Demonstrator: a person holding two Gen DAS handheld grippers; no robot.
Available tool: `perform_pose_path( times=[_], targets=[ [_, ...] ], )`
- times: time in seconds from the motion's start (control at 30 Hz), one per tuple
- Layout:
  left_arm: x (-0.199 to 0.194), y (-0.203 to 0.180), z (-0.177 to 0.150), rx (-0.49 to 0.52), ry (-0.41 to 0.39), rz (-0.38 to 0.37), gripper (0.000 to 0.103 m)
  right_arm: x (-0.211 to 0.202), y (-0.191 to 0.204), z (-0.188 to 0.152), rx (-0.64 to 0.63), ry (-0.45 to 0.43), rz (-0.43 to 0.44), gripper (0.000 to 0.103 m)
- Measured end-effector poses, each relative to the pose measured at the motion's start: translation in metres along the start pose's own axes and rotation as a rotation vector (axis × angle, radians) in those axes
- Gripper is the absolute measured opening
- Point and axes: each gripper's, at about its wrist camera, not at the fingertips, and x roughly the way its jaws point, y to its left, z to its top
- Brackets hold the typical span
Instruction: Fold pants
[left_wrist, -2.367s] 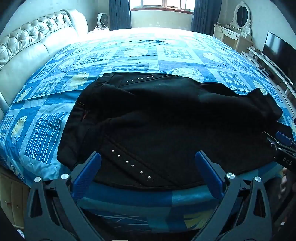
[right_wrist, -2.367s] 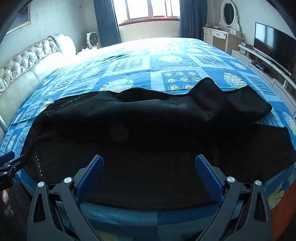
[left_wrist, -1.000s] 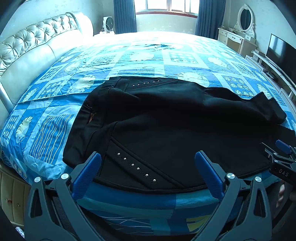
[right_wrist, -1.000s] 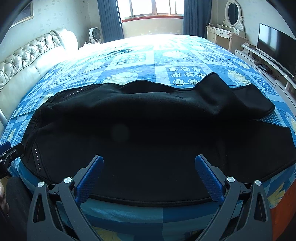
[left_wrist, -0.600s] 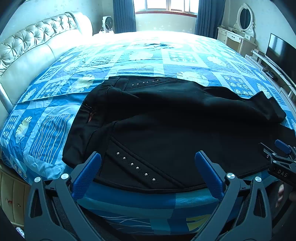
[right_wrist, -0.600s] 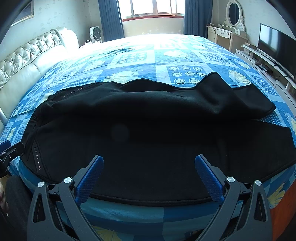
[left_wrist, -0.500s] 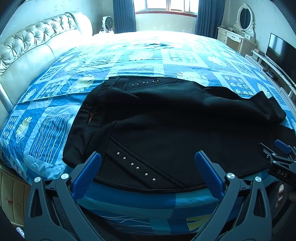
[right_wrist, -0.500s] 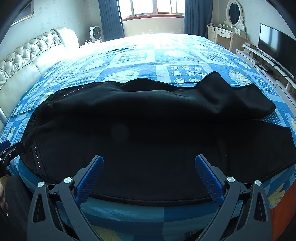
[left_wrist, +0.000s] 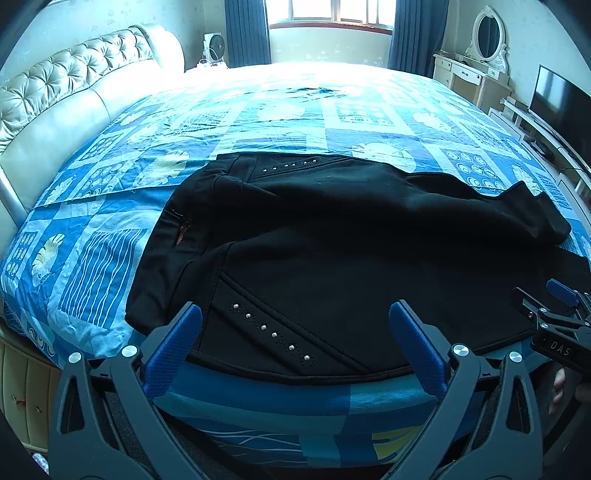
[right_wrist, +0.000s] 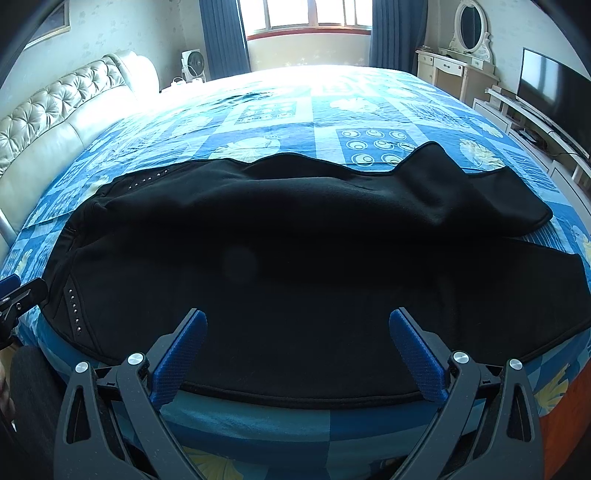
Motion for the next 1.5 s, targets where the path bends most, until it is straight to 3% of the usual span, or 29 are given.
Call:
perform_pose_path(
  times=[1.5],
  targets=[
    [-0.0009,0.0008,-0.0009,0.029,-0.014,-0.012,0.101,0.002,0.0033,-0.0019,-0.01,0.017,0.013,0.099]
  ],
)
